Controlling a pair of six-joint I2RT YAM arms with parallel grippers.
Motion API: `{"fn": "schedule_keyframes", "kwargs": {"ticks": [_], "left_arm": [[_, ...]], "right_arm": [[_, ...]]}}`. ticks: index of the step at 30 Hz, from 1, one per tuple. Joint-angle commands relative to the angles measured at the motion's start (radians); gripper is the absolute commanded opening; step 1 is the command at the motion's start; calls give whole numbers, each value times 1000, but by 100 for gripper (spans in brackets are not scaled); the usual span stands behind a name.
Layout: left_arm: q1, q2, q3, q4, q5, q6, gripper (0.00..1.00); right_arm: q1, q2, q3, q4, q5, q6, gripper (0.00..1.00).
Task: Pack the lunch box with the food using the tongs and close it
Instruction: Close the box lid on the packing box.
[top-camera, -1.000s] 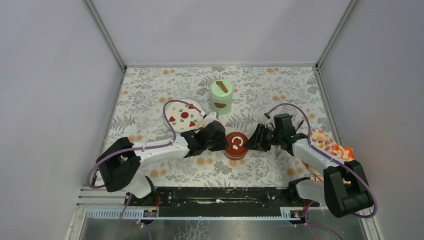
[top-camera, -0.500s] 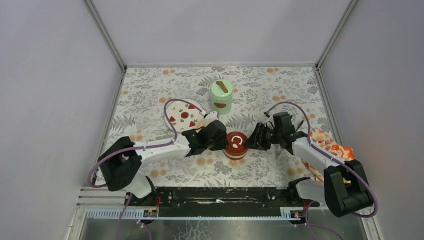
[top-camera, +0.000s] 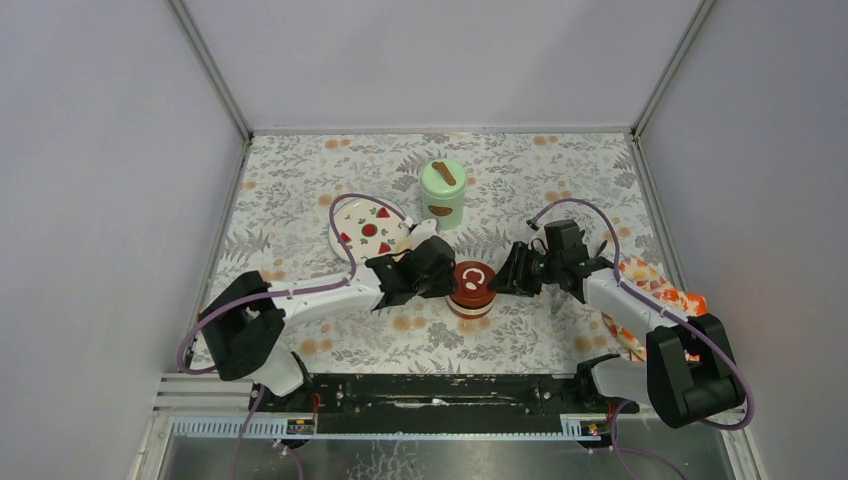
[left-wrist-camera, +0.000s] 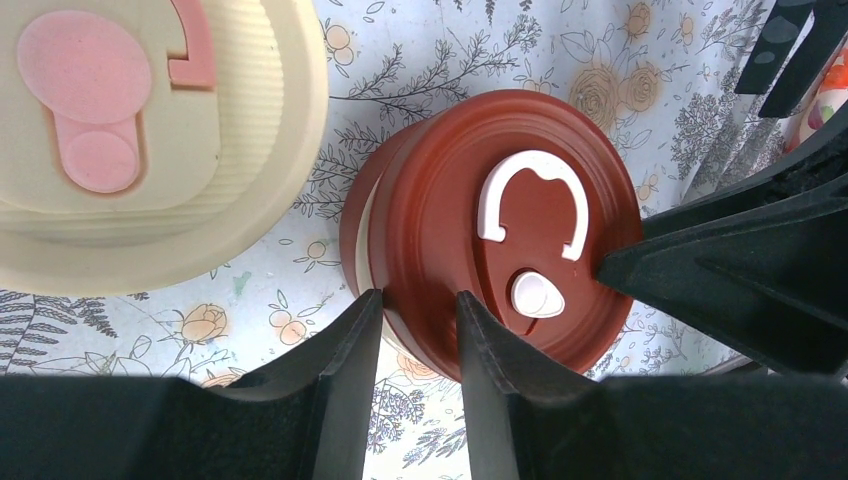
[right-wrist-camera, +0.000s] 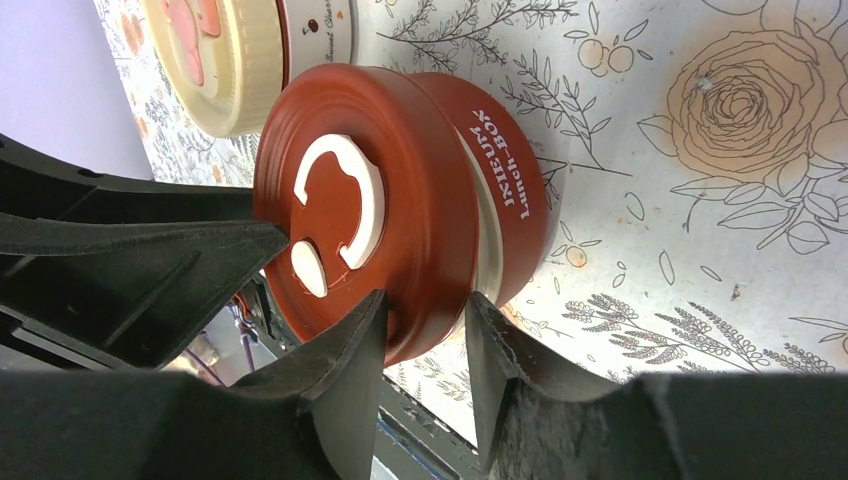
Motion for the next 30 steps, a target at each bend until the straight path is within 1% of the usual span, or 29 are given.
{"fn": "schedule_keyframes", "kwargs": {"ticks": [1,8,18,27,30], "left_arm": [[0,-1,3,25,-10,4,39],[-10,3,-7,24,-12,10,39],[-32,-20,-30,25,-54,15,39],[-51,-16,-18,27,-67,28,39],[-55,-15,-16,26,-69,29,39]], "right_arm": [[11,-16,19,4,-4,-20,42],[12,-20,0,8,1,-33,42],[11,-50,-16,-1,11,-52,42],[11,-42,-31,10,16,-50,41],[12,-40,-35,12,19,-50,40]]}}
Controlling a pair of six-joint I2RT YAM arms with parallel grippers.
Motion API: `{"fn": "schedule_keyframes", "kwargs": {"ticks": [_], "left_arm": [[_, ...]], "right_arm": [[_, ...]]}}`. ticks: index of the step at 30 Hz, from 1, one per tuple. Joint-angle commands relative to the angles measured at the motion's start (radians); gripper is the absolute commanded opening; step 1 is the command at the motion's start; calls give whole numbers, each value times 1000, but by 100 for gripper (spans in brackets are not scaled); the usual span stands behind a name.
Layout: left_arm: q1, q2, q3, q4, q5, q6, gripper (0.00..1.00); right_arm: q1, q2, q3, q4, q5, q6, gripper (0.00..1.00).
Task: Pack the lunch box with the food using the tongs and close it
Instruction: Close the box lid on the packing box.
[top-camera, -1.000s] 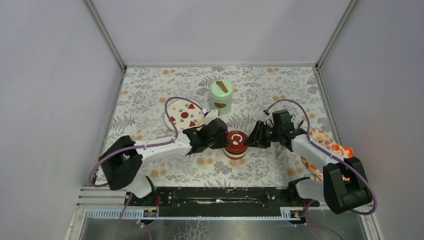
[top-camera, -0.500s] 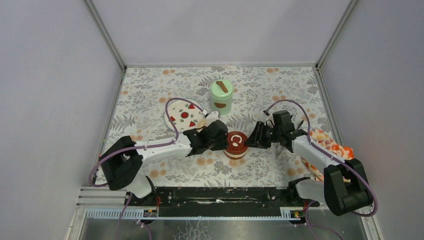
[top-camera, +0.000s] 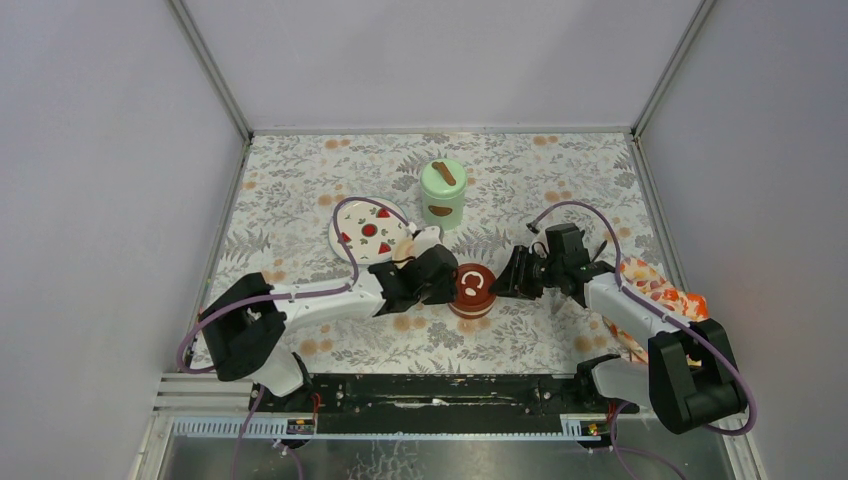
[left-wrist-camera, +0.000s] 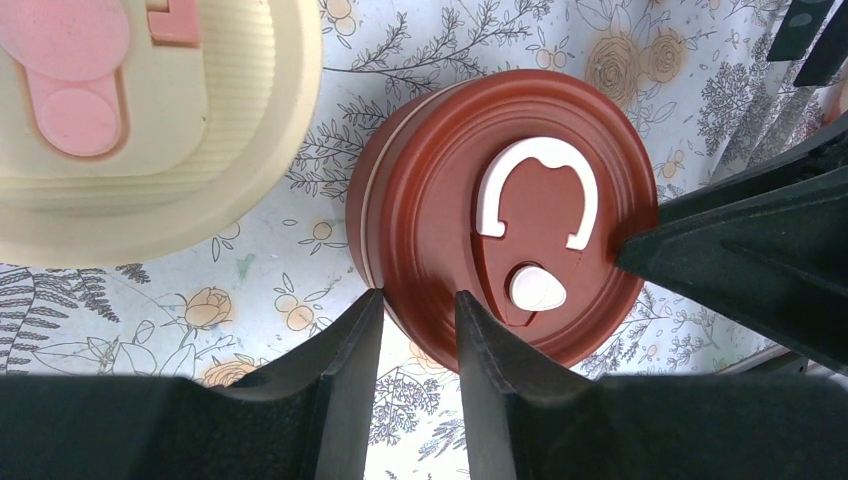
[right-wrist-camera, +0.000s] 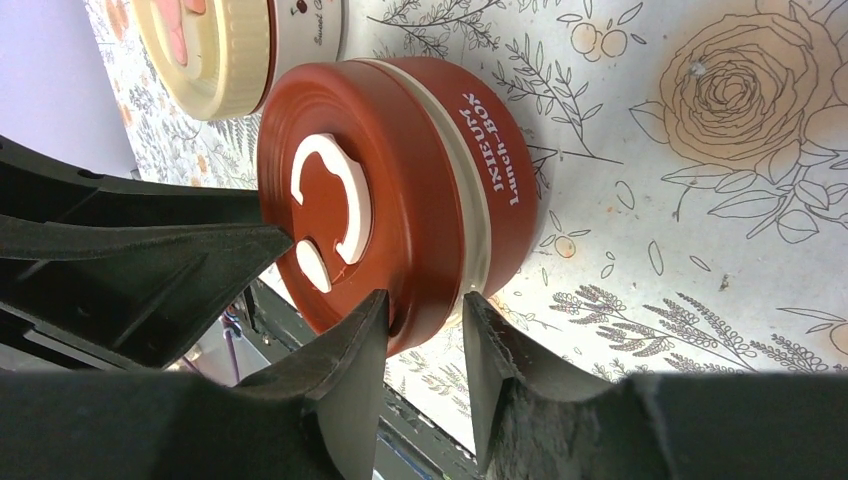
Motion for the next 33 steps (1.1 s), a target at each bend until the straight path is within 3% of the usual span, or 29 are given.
{"fn": "schedule_keyframes", "kwargs": {"ticks": [1,16,33], "left_arm": [[-16,-14,6,26,-38,18,39],[-76,-41,21,39,-115,55,38],[-112,-35,-18,76,-148,69,39]], "right_arm": [[11,-12,-7,11,16,-16,39],[12,-14,-27,35,-5,-16,33],[38,2,-60,74,11,-30,33]]}}
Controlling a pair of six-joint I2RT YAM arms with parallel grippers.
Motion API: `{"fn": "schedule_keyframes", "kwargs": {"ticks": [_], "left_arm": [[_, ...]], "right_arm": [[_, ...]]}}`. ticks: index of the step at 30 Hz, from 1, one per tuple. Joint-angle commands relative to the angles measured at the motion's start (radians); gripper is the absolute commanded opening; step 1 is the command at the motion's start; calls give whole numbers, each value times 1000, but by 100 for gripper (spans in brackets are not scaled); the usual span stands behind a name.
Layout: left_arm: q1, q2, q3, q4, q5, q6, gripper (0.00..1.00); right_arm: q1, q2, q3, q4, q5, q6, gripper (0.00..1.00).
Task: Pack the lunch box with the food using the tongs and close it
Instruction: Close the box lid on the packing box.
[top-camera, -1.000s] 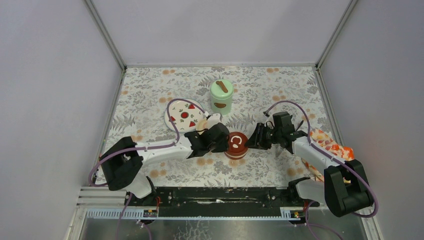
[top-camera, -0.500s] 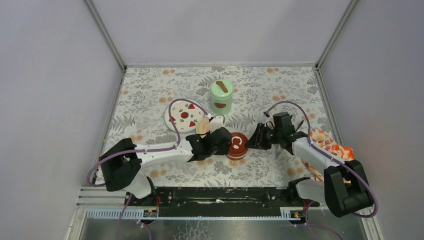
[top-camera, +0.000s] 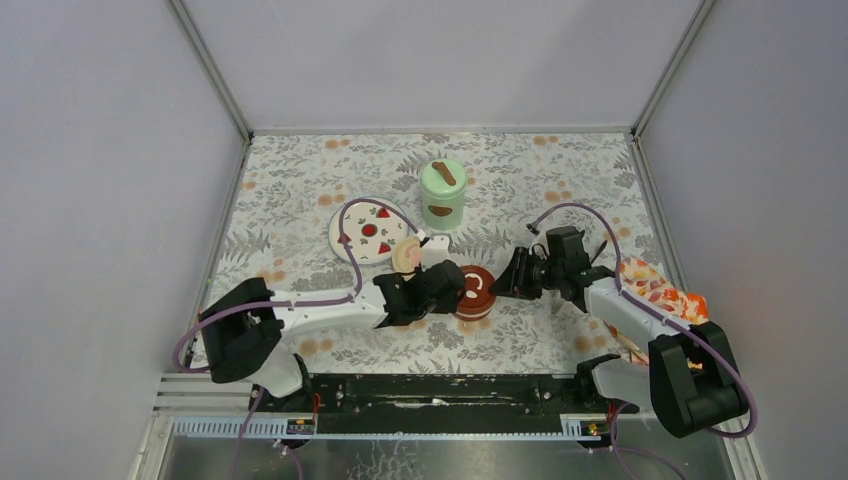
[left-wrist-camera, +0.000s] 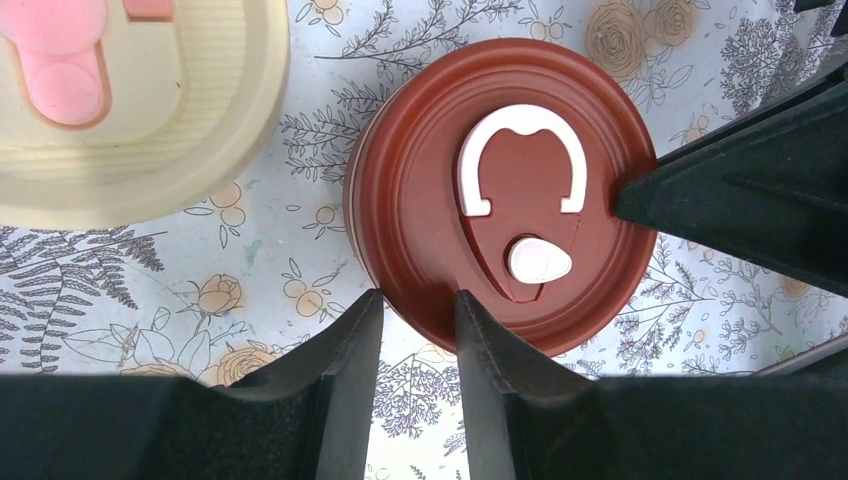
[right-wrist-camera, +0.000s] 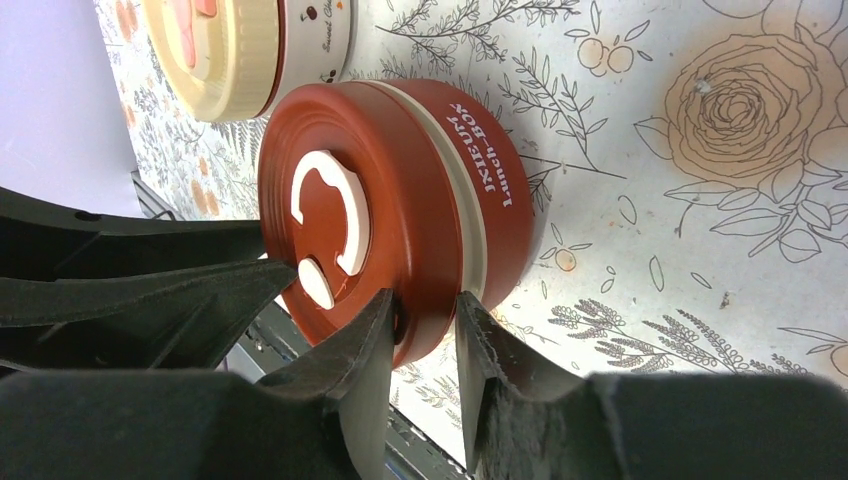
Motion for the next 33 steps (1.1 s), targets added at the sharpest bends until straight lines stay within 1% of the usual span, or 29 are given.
{"fn": "schedule_keyframes", "kwargs": {"ticks": [1,4,8,11,16,22,25,28,29,31,33], "left_arm": [[-17,-26,-14,84,-24,6,41],[-16,-45,-43,114,-8,-7,46],[5,-92,-86,165,20,-37,54],[33,-126,-98,183,61,-39,58],[106,-175,-153,236,158,-53,64],[151,-163,-153,242,214,-28,67],[158,-157,-151,242,228,-24,68],[166,-181,-169,241,228,-22,68],[171,-195,-177,234,226,-22,68],[181,-229,-198,212,218,-22,69],[193,-268,-224,193,212,-22,70]], "right_arm": [[36,24,-19,2,13,-30,33],[45,29,-10,-15,19,-35,34],[48,13,8,-42,15,-34,38],[47,-5,8,-10,-8,4,42],[47,27,24,21,-20,19,43],[47,61,52,11,-33,-35,41],[48,93,86,-5,-76,-89,39],[49,151,132,-25,-124,-143,37],[54,170,147,-28,-140,-155,34],[79,200,174,-26,-157,-175,31],[114,228,209,-31,-163,-199,30]]}}
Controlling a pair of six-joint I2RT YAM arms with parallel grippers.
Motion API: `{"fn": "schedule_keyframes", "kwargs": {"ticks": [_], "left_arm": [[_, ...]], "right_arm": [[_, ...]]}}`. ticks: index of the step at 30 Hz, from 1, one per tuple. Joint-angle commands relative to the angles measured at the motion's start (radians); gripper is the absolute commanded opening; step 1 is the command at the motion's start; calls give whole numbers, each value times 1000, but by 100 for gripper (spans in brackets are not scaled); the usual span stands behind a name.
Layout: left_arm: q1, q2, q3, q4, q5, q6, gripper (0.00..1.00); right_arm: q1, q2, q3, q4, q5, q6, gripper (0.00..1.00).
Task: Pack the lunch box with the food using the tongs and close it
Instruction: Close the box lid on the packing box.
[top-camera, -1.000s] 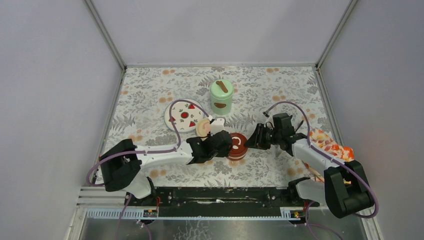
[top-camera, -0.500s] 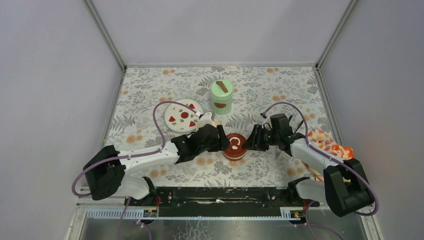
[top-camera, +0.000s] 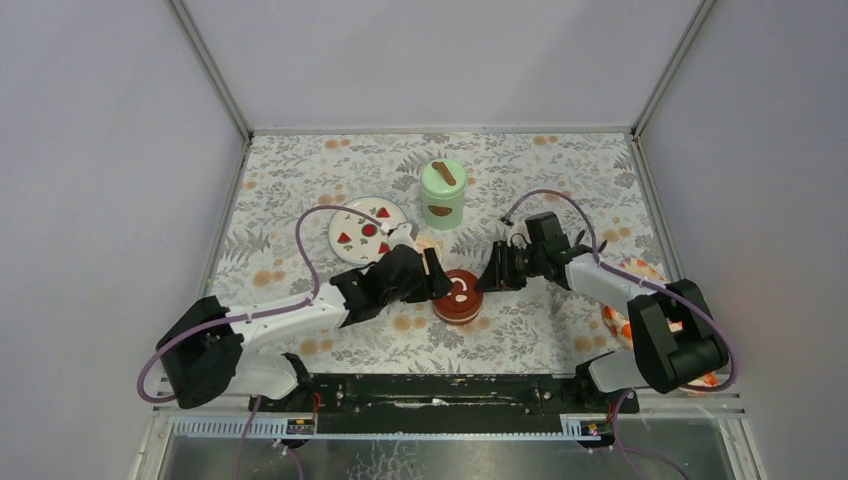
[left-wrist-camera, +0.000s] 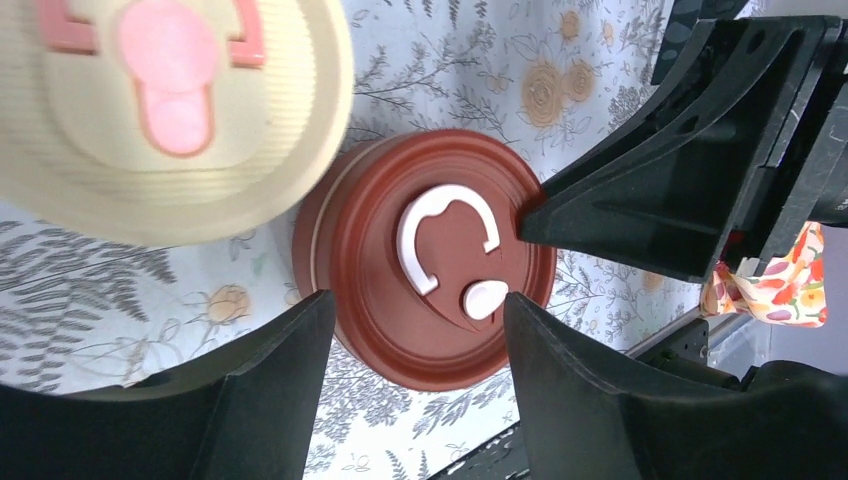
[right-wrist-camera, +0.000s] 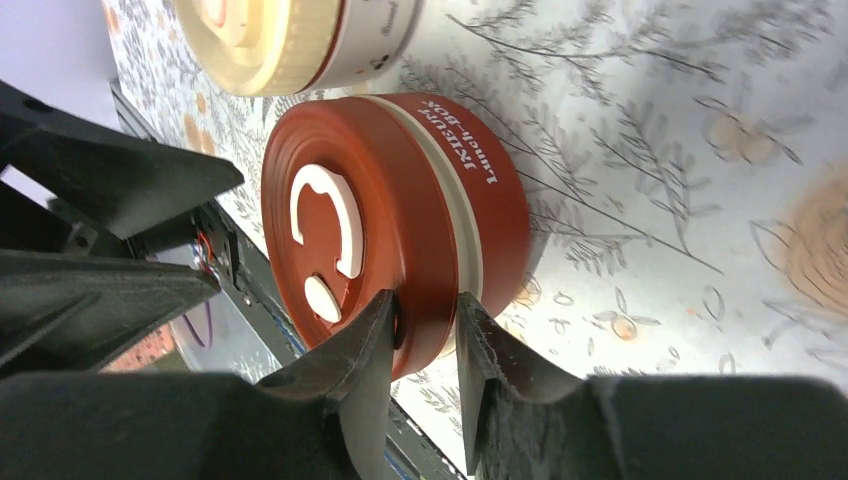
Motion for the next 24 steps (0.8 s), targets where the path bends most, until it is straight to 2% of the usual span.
{"fn": "schedule_keyframes", "kwargs": {"ticks": [1,7,10,17,24], "left_arm": [[28,-98,-57,-4,-7,19,71],[56,-179,-113,-41,-1,22,74],[58,-190,-129,-42,25,22,74],[57,-174,-147,-13,69,25,72],[58,-119,-114,-23,65,38,66]], "right_arm": [[80,58,98,-27,-73,-106,30],[121,134,199,-85,-60,-166,33],[122,87,198,-73,-25,-124,42],[122,-82,78,-41,104,82,55],[122,-155,-40,-3,129,183,56]]}}
